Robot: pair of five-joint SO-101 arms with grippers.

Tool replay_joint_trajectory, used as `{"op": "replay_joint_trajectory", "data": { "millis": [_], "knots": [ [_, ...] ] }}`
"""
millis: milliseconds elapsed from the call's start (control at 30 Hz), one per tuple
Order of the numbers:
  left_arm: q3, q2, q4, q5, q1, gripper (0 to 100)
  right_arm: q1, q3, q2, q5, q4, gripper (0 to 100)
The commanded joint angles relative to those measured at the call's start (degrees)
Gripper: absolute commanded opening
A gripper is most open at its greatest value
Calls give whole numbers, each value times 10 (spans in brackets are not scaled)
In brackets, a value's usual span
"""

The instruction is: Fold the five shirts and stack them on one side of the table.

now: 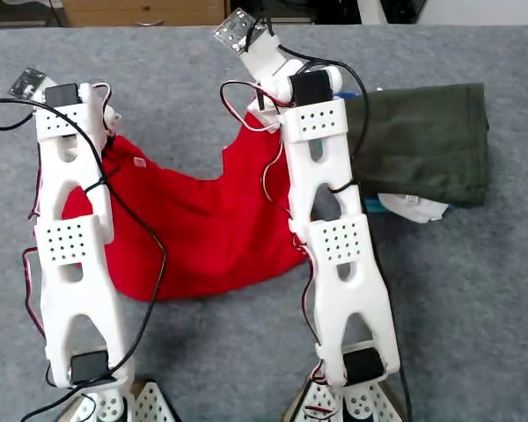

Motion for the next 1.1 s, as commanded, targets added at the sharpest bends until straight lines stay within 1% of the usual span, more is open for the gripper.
{"op": "replay_joint_trajectory", "data": {
  "millis": [0,67,167,267,333,467,533,633,733,833,967,1067],
  "knots": [
    [-24,-7,-5,-8,1,17,0,-11,-7,2,-10,2],
    [-24,-11,-4,-9,-1,18,-1,-12,-7,2,-6,2],
    [-45,-12,11,-37,0,17,-7,-13,-10,1,-5,2],
    [-111,-12,60,-46,-1,17,-12,-17,-14,-11,-4,2],
    [-158,-12,89,-47,-3,17,-14,-34,-22,-27,22,2],
    [-265,-12,157,-55,-30,16,-26,-35,-79,-31,71,2],
    [-288,-15,156,-71,-54,16,-36,-34,-107,-40,79,2],
    [-272,-66,156,-89,-98,16,-36,-36,-145,-71,79,2],
    [-229,-159,156,-113,-143,16,-36,-35,-211,-83,79,2],
    [-180,-268,156,-135,-178,17,-36,-35,-288,-124,69,2],
    [-107,-420,156,-170,-207,17,-37,-35,-392,-168,25,2],
    [-36,-535,156,-215,-226,17,-37,-34,-465,-190,-25,2]
  ]
}}
